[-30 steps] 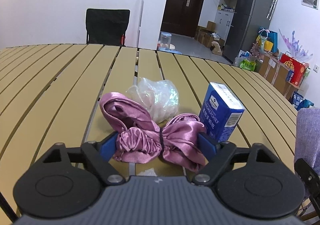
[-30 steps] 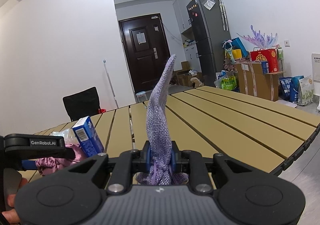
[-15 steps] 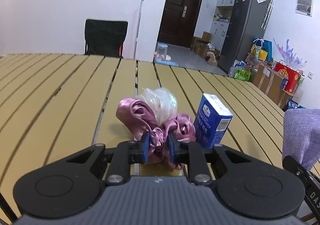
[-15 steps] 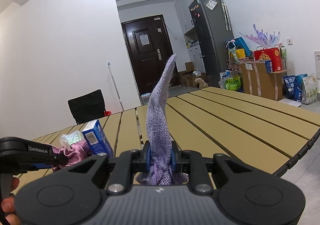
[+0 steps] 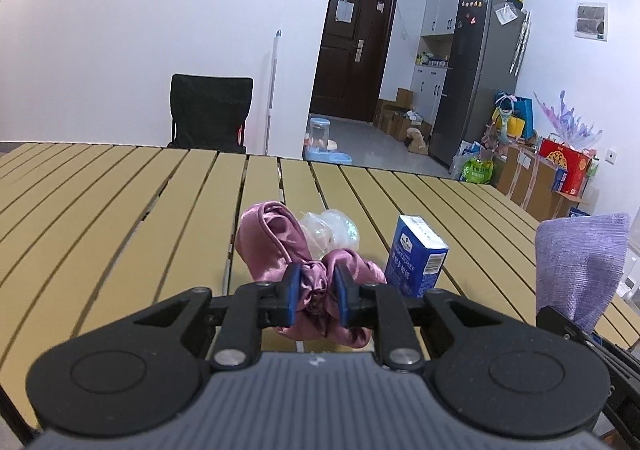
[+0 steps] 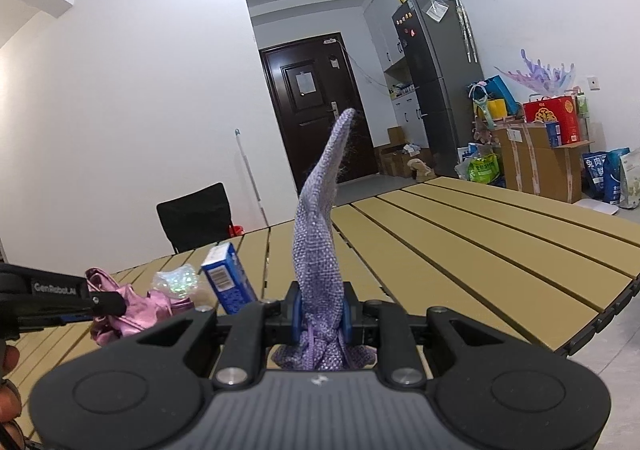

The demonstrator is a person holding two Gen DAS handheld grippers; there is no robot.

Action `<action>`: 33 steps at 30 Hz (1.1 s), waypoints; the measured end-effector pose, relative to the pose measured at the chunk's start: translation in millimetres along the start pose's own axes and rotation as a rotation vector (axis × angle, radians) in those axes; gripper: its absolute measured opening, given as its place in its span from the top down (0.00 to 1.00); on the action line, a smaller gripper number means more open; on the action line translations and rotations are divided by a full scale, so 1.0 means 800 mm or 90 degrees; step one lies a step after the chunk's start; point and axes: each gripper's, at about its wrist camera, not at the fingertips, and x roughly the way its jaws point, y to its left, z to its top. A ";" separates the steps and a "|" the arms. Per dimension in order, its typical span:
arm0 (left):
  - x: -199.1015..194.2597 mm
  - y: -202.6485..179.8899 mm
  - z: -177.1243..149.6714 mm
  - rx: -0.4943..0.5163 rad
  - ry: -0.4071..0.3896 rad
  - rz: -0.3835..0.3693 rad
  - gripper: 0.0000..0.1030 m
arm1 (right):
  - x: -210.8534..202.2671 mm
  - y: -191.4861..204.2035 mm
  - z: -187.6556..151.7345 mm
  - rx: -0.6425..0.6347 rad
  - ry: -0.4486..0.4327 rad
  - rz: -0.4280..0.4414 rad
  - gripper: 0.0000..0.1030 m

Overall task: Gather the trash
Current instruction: 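Lift the scrunchie with the left tool while the right tool holds the mesh bag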

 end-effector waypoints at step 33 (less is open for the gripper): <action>-0.224 0.049 -0.055 0.003 -0.057 0.003 0.82 | -0.165 0.068 -0.035 -0.037 -0.013 0.089 0.83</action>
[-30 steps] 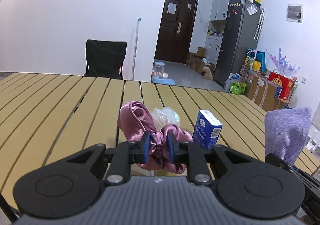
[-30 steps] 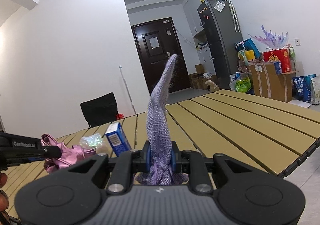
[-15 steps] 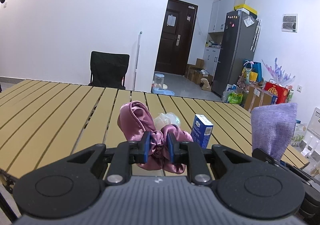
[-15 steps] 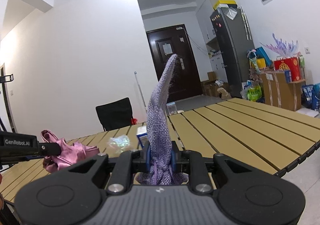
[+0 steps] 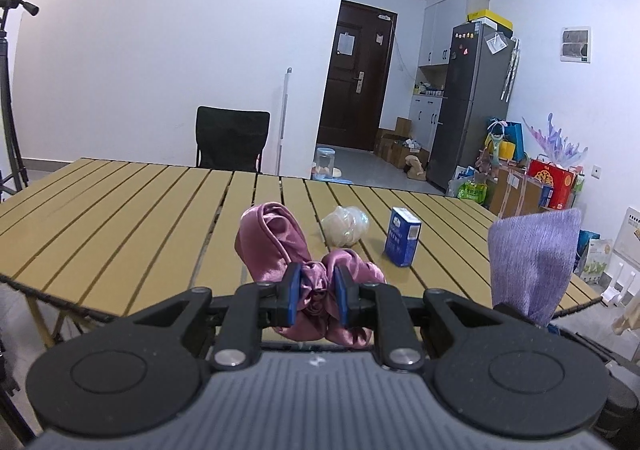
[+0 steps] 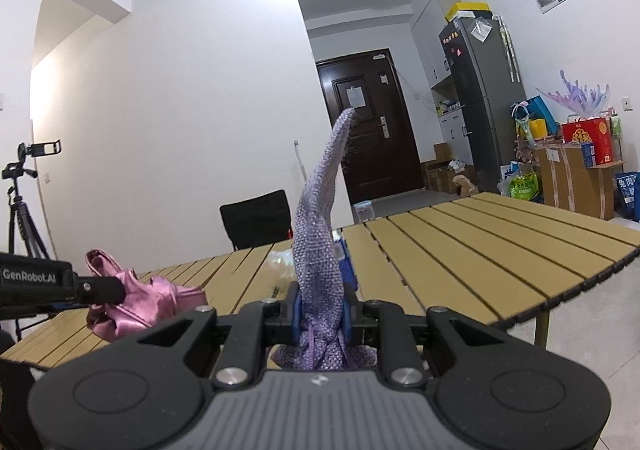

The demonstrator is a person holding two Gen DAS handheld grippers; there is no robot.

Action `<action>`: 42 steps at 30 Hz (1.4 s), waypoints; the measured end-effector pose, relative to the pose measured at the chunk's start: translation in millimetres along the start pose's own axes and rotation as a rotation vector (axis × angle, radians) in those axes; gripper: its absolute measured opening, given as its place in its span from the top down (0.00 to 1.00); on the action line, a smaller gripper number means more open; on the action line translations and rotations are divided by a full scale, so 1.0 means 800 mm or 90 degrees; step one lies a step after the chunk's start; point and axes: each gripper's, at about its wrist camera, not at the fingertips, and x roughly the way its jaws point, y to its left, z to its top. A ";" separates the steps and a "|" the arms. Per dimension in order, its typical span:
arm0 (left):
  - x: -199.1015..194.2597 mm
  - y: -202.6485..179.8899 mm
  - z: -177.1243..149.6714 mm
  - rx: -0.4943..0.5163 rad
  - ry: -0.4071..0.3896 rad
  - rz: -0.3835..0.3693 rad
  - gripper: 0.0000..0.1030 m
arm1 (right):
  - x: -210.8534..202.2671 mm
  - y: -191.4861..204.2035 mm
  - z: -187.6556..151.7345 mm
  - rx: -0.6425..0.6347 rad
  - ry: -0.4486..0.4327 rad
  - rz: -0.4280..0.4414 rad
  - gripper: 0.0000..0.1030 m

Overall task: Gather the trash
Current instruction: 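Lift the scrunchie with the left tool while the right tool holds the mesh bag, then carry the scrunchie and mesh bag with both tools down over the black bin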

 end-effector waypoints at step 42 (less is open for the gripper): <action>-0.056 0.073 -0.168 0.034 0.201 0.063 0.82 | -0.074 0.034 -0.153 -0.085 0.243 0.005 0.83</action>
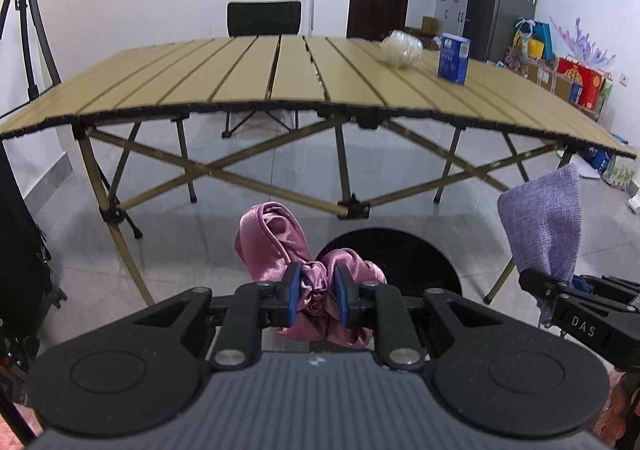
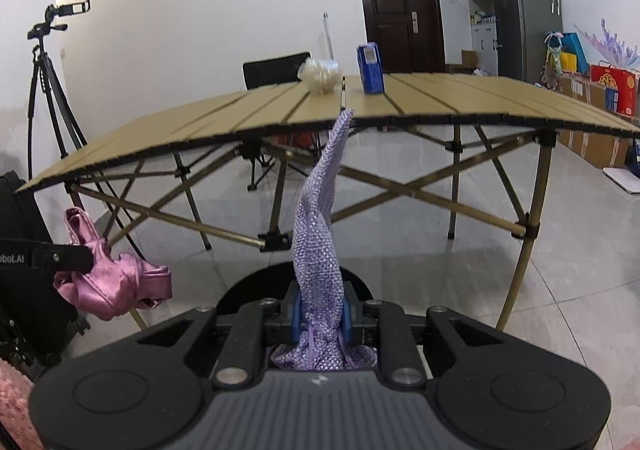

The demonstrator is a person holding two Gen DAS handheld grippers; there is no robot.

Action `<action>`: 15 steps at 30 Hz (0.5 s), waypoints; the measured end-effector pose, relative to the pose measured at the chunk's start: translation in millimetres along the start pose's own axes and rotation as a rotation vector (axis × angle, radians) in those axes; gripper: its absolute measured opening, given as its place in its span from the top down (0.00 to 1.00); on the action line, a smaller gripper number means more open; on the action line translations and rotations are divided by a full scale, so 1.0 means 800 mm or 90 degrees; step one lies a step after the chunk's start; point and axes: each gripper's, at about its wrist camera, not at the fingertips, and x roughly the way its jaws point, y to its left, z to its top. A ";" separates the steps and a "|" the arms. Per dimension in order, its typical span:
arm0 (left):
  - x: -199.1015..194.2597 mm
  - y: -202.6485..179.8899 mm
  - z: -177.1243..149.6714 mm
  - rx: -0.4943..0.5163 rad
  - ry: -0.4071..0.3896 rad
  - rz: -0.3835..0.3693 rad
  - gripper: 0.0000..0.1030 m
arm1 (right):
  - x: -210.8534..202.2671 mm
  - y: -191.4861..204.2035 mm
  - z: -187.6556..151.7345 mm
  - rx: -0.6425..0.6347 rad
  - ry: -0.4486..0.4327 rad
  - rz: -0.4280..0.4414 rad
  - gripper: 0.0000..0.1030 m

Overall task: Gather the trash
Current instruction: 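Carry the scrunchie and mesh bag with both tools down over the black bin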

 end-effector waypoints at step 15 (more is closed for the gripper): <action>0.059 0.018 -0.014 -0.010 0.078 0.015 0.82 | 0.053 -0.026 -0.023 0.017 0.085 -0.051 0.83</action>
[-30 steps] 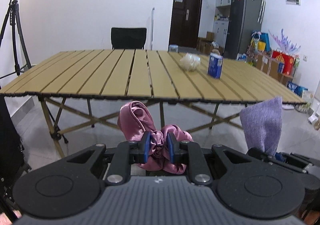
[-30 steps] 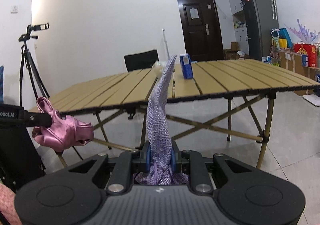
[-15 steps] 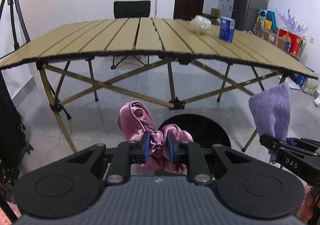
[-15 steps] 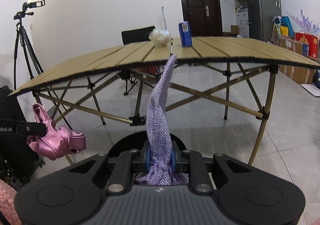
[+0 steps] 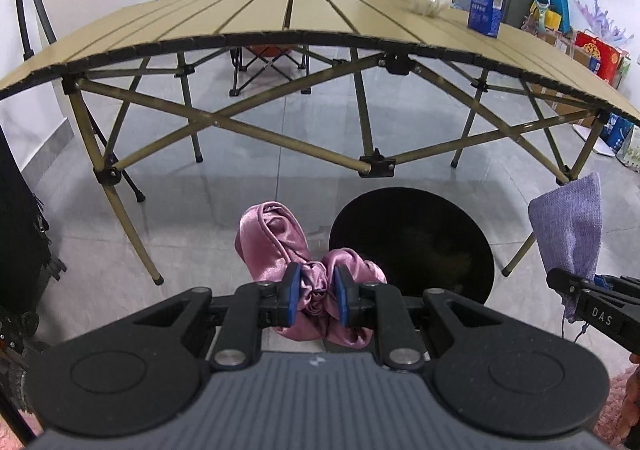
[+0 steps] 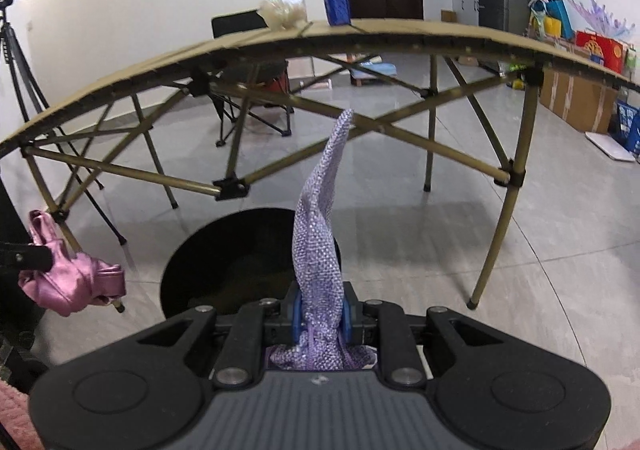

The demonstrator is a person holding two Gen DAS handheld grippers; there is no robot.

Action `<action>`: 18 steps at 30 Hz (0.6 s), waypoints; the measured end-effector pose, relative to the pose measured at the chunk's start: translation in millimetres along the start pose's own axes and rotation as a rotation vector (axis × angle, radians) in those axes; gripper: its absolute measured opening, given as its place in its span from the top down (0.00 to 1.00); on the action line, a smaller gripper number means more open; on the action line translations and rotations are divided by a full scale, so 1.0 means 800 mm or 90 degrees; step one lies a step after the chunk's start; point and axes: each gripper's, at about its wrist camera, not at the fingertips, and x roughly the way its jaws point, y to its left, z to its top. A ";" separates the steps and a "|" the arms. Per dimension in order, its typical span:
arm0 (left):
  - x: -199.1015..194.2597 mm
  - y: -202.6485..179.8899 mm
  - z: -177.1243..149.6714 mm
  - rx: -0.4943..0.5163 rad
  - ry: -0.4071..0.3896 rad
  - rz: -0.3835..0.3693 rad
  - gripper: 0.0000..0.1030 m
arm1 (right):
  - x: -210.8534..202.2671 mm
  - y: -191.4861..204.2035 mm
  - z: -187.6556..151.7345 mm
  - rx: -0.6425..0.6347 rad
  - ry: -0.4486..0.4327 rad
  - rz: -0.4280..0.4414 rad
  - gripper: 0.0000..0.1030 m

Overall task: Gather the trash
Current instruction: 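Carry the scrunchie and mesh bag with both tools down over the black bin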

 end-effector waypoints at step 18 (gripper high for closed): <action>0.068 -0.041 0.023 0.028 0.048 -0.010 0.82 | 0.062 -0.029 0.006 0.030 0.047 -0.022 0.83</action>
